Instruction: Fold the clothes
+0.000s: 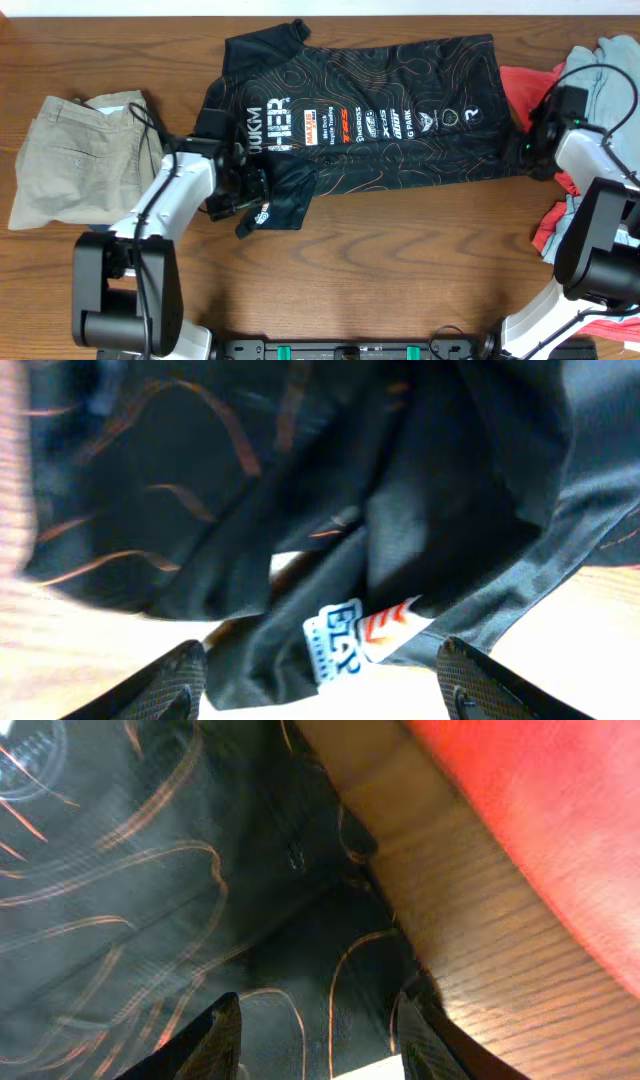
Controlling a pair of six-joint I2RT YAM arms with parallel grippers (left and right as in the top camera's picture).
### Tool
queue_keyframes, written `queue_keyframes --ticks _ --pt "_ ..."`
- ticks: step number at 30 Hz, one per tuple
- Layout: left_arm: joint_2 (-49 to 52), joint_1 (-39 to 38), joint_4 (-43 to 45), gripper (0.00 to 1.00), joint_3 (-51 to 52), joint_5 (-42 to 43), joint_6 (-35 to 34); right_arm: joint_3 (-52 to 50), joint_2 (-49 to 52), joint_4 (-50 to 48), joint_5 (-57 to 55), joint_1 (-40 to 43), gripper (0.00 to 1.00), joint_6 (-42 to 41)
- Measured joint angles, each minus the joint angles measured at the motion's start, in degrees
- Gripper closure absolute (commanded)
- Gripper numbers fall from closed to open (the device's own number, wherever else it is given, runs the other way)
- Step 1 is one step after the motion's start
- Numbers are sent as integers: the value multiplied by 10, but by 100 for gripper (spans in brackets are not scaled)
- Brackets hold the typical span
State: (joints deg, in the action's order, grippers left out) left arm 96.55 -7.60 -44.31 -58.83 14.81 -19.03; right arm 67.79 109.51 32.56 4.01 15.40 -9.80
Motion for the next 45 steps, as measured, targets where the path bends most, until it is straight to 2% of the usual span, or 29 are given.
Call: queue_keyframes --ticks 6,7,8,9,10,11,18,23,24,25,26,27,28,31,36,39,42,45 --pt "28 -33 33 25 30 0 2 -19 -1 -17 -2 0 51 0" --pt "33 -37 36 34 33 0 2 -19 -1 -18 -3 0 51 0" --pt "35 -42 37 50 34 -3 1 -19 -1 -18 -3 0 51 0" --pt "35 -45 42 71 34 -2 2 -19 -1 -19 -4 0 51 0" --pt "36 -48 46 88 34 -2 6 -19 -1 -19 -4 0 51 0" --pt "38 -50 50 94 34 -2 8 -19 -1 -20 -4 0 51 0" --pt "40 -49 55 94 15 9 21 -19 -1 -20 -4 0 51 0" --pt "21 -16 102 94 -87 21 23 -19 -1 -20 -4 0 51 0" --pt "16 -8 118 94 -105 22 18 -19 -1 -20 -4 0 52 0" --pt "11 3 137 75 -126 24 10 -19 -1 -20 -4 0 52 0" --pt "6 12 152 42 -140 24 4 -19 -1 -20 -4 0 52 0" --pt "1 21 167 26 -151 24 -9 -19 -1 -19 -4 0 52 0" --pt "-5 30 176 20 -160 24 -22 -19 -1 -19 -4 0 51 0" --pt "-12 43 153 18 -166 24 -48 -19 -1 -19 -4 0 52 0" --pt "-9 41 15 18 -141 19 -56 -19 -1 -19 -4 0 51 0" --pt "-9 40 -36 18 -110 -2 -56 -19 -1 -20 -4 0 52 0" --pt "-9 41 -29 20 -60 -22 -56 -19 -1 -20 -4 0 52 0" --pt "-7 41 20 23 -9 -38 -56 -19 -1 -20 -4 0 52 0"
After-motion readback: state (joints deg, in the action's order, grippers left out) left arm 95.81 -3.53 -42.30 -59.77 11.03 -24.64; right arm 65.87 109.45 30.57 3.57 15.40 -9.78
